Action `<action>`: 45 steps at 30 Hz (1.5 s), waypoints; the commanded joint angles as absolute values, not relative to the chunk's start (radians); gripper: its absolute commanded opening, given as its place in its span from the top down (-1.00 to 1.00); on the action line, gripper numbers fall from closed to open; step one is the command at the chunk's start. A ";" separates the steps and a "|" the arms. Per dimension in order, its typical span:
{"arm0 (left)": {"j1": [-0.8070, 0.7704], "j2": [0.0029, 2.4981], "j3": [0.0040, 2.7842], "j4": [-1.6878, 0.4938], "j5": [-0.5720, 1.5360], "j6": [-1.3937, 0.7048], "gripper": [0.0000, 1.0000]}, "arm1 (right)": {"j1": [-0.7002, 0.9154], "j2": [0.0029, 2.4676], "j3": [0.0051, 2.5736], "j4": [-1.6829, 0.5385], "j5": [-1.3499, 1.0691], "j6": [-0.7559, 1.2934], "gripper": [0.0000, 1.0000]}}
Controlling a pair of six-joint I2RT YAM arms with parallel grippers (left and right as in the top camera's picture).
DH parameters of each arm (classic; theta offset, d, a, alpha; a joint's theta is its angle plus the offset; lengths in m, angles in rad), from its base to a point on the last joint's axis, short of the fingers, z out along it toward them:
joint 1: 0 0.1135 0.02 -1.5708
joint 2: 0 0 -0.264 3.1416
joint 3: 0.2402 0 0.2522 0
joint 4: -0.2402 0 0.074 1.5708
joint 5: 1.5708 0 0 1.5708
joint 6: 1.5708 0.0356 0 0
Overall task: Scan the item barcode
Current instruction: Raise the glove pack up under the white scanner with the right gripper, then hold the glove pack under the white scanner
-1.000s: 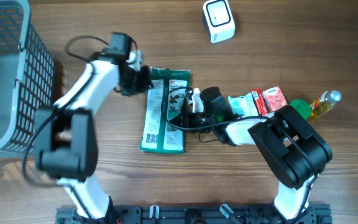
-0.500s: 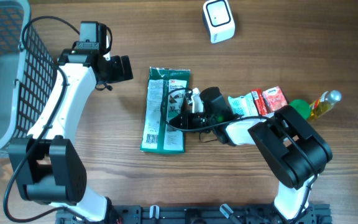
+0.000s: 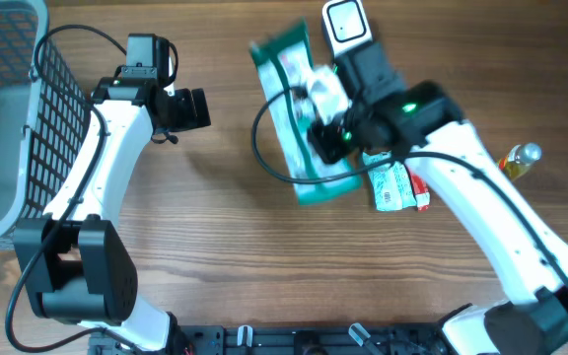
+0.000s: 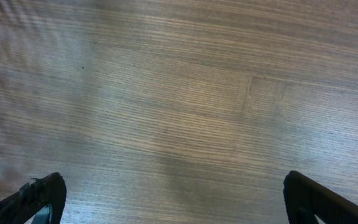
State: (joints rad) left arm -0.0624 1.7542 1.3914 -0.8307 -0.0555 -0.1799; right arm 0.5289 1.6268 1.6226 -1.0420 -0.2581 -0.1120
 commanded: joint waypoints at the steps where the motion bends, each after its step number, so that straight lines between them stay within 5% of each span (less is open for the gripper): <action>1: -0.056 1.764 1.391 -0.828 -0.061 -0.164 -1.00 | 0.529 1.613 1.760 -1.022 -0.075 -0.418 0.91; 9: -0.056 1.764 1.391 -0.828 -0.061 -0.164 -1.00 | 0.529 1.788 1.759 -0.796 0.237 -1.005 0.91; 18: -0.056 1.764 1.391 -0.828 -0.061 -0.164 -1.00 | 0.501 2.106 1.759 -0.077 0.478 -1.466 0.91; 24: -0.056 1.764 1.391 -0.828 -0.061 -0.164 -1.00 | 0.425 2.230 1.759 0.180 0.418 -1.462 0.91; 38: -0.056 1.764 1.391 -0.828 -0.061 -0.164 -1.00 | 0.427 2.253 1.758 -0.196 0.145 -1.062 0.91; 45: -0.056 1.764 1.391 -0.828 -0.061 -0.164 -1.00 | 0.389 2.256 1.758 -0.195 0.125 -0.960 0.91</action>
